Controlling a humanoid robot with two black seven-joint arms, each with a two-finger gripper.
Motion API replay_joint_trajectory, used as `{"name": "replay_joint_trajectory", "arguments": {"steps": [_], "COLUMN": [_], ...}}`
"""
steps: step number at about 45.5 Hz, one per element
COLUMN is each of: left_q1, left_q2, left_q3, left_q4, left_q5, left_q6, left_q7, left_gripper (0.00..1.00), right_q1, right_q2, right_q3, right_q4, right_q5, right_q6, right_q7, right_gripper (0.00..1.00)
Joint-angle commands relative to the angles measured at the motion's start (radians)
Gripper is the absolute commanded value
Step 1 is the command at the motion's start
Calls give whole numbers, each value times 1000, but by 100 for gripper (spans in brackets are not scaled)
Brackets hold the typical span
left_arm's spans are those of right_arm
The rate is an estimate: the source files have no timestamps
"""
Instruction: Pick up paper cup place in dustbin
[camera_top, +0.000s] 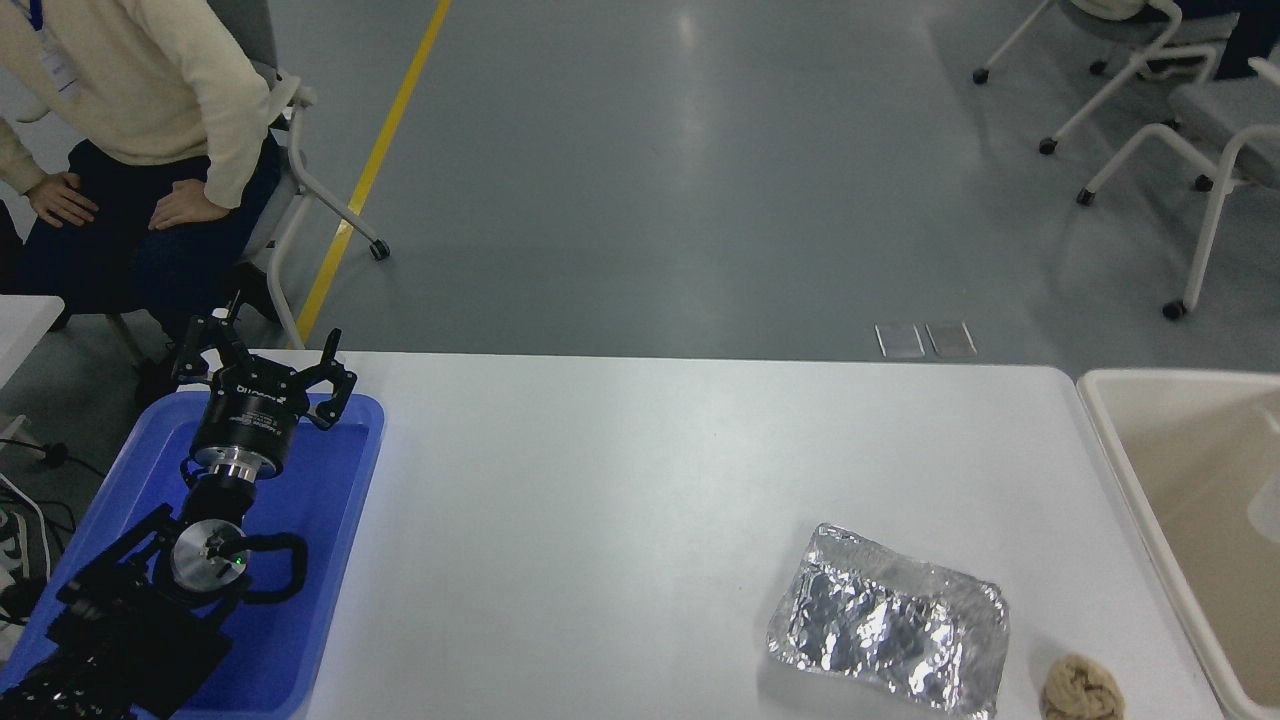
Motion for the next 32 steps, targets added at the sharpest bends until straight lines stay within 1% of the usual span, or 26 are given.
{"name": "replay_joint_trajectory", "arguments": {"steps": [1,5,9,18,25,32], "left_q1": [0,0,0,0,0,0], "left_q2": [0,0,0,0,0,0], "left_q3": [0,-1,-1,0,-1,0], "left_q4": [0,0,0,0,0,0], "left_q5": [0,0,-1,0,0,0], "left_q6": [0,0,0,0,0,0], "left_q7": [0,0,1,0,0,0], "left_gripper": [100,100,100,100,100,100], "right_q1": [-222,-297,-367,-486,-517,-526], "right_q2": [66,95,110,213,242,253], "right_q3": [77,154,227,286,287,287], "right_q4": [-181,-254,-320,-501,-543,-554], "right_q5": [77,76,76,76,76,74], "right_q6": [-133,-133,-133,-133,-146,-150], "right_q7": [-19,-26,-43,-48,-74,-79], "right_gripper": [0,0,0,0,0,0]}}
